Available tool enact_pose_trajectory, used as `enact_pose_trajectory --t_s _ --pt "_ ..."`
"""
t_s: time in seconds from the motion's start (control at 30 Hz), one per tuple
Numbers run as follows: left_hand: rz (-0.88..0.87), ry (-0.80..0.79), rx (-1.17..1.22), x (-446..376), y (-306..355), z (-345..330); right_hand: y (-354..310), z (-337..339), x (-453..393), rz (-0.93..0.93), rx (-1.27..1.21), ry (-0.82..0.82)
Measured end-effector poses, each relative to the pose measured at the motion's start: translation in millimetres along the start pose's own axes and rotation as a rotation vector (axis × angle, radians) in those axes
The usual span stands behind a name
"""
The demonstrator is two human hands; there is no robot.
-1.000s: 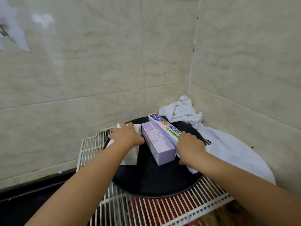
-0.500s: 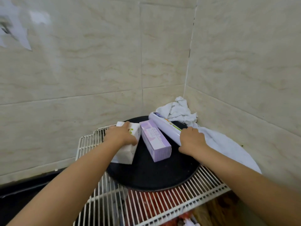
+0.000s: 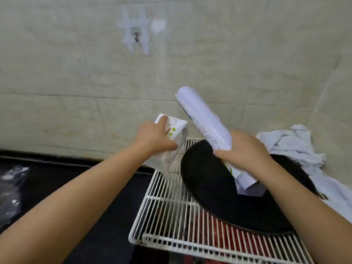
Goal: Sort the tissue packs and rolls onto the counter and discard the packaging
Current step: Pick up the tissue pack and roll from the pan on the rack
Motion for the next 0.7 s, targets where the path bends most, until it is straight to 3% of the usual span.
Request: enact_pose_trajectory --t_s 0.3,0.5,0.7 --pt "0.371 0.043 0.087 112.5 -244.6 37.8 -202.5 -131.4 11.8 0.299 0.007 -0.288" --pt "0.561 0.039 0.015 188.2 -406.1 53.0 -339.1 -236.8 40.9 0.367 0.067 -0.413" --pt "0.643 -0.022 0.037 239.4 -527.4 41.3 -420.3 -341.8 66.3 0.309 0.008 -0.477"
Point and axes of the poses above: each hand's wrist, its own x-axis away from the middle knuckle, its own z-axis out of the back of the hand, y = z × x, the point moved 9 cm from there along -x, towards the middle knuckle, and after that the axes turned 10 degrees about -y, right-handed, at the moved point
